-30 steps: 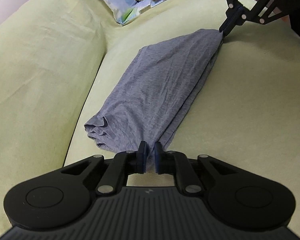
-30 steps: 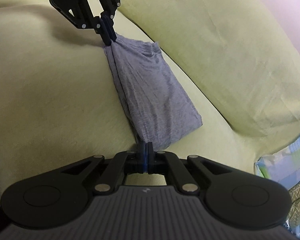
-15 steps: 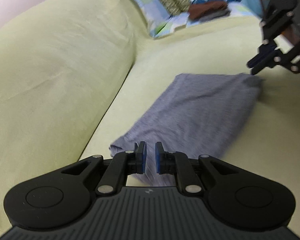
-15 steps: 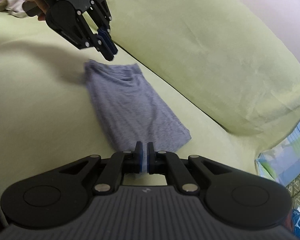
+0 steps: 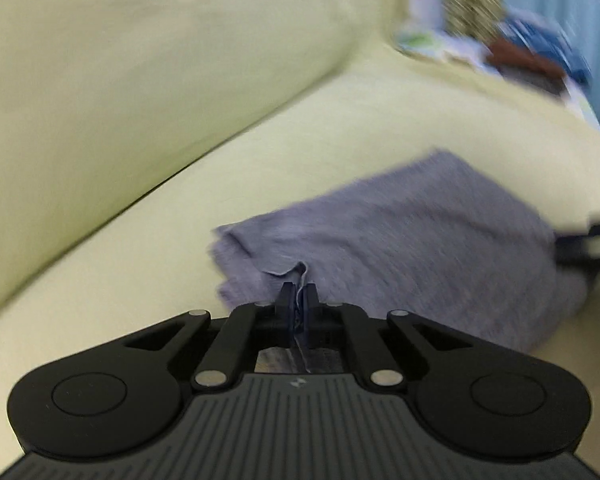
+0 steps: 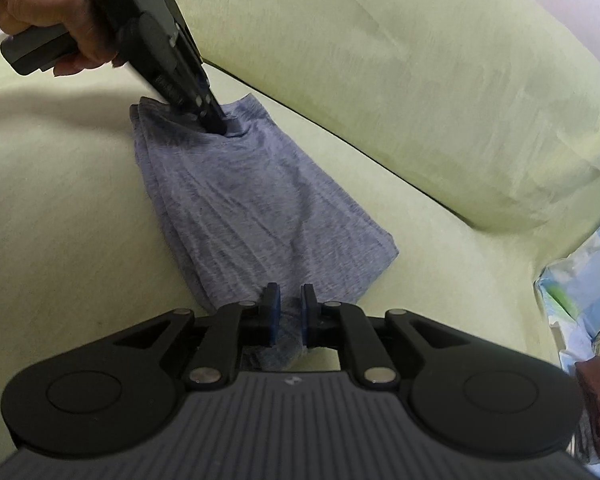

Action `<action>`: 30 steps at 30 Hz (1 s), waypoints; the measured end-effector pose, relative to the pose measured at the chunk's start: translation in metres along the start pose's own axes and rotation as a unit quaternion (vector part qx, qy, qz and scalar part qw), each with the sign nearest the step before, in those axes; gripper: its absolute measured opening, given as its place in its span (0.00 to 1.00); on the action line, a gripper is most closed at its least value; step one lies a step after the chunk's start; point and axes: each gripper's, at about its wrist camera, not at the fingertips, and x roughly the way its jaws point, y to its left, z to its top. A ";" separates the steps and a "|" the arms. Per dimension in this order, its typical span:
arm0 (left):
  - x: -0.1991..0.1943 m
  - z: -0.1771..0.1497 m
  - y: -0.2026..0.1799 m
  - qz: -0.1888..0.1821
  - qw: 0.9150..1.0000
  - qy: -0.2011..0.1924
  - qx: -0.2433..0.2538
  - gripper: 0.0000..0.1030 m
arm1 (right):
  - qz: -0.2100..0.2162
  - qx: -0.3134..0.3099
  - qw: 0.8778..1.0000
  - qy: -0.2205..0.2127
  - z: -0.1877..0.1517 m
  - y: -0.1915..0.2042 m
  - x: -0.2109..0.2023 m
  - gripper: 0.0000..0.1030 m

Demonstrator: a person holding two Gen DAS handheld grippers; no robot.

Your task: Fold clothes

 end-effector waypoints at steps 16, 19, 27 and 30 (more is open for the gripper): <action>-0.015 0.020 -0.025 -0.021 0.997 -0.042 0.056 0.16 | 0.002 -0.002 1.000 0.009 -0.002 0.003 0.005 0.08; 0.010 0.019 -0.027 -0.015 0.997 -0.018 0.073 0.17 | 0.001 0.007 1.000 0.012 -0.002 0.004 0.003 0.08; 0.009 0.005 0.017 0.050 0.998 -0.014 0.047 0.21 | 0.012 0.031 0.999 0.005 -0.014 -0.005 -0.004 0.08; -0.003 0.008 0.021 0.071 0.996 -0.022 0.048 0.20 | 0.015 0.043 0.999 0.006 -0.014 -0.008 -0.005 0.08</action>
